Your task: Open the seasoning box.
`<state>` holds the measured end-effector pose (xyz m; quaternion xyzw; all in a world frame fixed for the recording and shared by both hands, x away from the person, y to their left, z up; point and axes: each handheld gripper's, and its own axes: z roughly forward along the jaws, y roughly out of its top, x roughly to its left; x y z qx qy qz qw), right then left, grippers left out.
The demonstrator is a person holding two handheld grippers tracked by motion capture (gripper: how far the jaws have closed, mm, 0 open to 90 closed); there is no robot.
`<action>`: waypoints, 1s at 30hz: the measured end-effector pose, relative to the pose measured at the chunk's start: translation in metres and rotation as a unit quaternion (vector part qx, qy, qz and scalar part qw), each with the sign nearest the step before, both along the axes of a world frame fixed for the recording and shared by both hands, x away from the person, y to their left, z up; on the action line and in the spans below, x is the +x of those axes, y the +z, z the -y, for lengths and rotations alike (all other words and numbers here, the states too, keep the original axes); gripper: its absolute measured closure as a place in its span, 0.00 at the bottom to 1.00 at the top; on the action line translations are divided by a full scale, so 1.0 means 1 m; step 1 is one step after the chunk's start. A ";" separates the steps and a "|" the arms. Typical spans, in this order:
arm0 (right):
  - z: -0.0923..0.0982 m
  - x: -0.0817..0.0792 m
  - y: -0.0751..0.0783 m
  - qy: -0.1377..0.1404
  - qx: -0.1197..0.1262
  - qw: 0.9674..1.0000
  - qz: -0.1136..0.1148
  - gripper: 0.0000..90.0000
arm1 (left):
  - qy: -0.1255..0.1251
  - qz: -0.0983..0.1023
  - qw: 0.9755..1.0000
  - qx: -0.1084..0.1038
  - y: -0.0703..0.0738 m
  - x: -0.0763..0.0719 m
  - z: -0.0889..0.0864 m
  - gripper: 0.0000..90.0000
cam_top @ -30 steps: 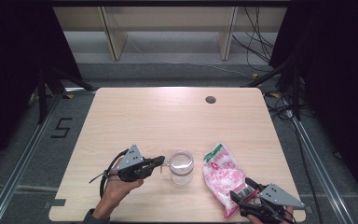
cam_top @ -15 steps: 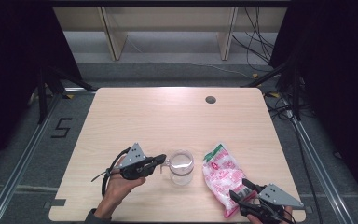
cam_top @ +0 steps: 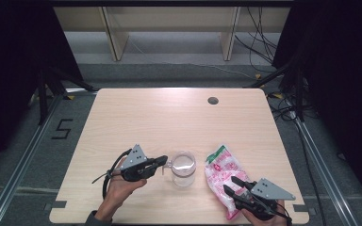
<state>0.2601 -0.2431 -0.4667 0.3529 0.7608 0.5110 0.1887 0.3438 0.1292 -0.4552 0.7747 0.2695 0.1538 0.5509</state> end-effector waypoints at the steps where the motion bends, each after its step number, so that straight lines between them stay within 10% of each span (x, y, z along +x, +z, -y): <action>1: -0.004 0.002 -0.001 -0.003 0.005 1.000 0.005 0.65 | 0.000 -0.001 1.000 -0.001 0.000 0.000 0.000 0.99; 23: -0.055 0.045 0.004 0.069 -0.026 0.997 0.039 0.96 | 0.003 -0.005 1.000 0.003 -0.001 -0.001 0.000 0.99; 30: -0.072 0.057 0.002 0.087 -0.021 0.996 0.016 0.99 | 0.000 -0.004 1.000 0.004 -0.002 -0.001 -0.001 0.99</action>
